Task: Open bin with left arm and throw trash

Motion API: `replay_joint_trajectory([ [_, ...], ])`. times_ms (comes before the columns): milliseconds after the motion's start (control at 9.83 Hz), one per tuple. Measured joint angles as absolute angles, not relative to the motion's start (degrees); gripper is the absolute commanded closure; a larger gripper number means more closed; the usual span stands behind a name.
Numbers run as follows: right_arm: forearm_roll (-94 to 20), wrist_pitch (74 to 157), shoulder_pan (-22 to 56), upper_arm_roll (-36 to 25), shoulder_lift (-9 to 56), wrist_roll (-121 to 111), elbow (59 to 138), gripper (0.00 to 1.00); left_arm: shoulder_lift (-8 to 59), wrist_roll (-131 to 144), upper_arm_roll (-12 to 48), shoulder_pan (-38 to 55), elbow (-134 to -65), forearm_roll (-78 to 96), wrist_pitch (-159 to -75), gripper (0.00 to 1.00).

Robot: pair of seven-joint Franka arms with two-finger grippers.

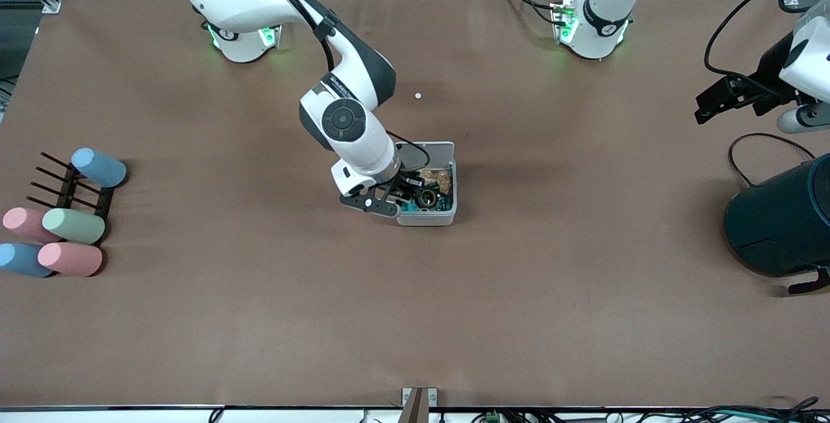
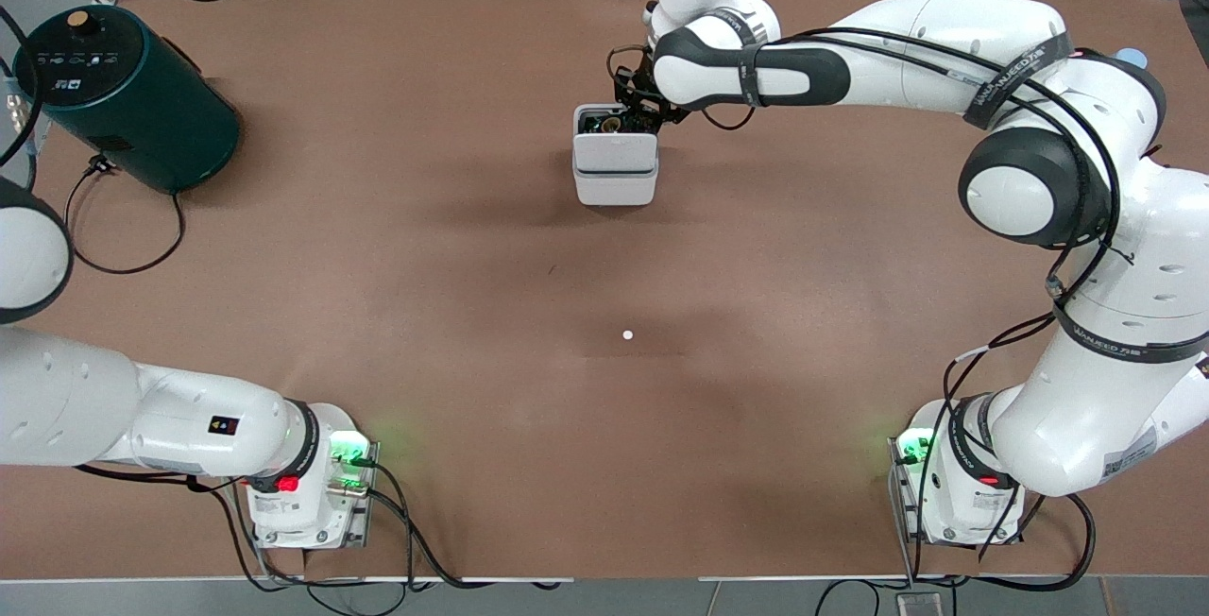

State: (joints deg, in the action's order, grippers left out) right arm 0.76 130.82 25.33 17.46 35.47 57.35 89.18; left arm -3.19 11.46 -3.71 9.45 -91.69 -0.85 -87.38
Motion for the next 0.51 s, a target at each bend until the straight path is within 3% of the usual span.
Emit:
replay_joint_trajectory([
  [508,1.05,130.67,25.03,16.93,35.39,57.35,88.15,0.0,-4.17,4.21,-4.04,9.58,-92.43,-0.85,-88.88,0.0],
])
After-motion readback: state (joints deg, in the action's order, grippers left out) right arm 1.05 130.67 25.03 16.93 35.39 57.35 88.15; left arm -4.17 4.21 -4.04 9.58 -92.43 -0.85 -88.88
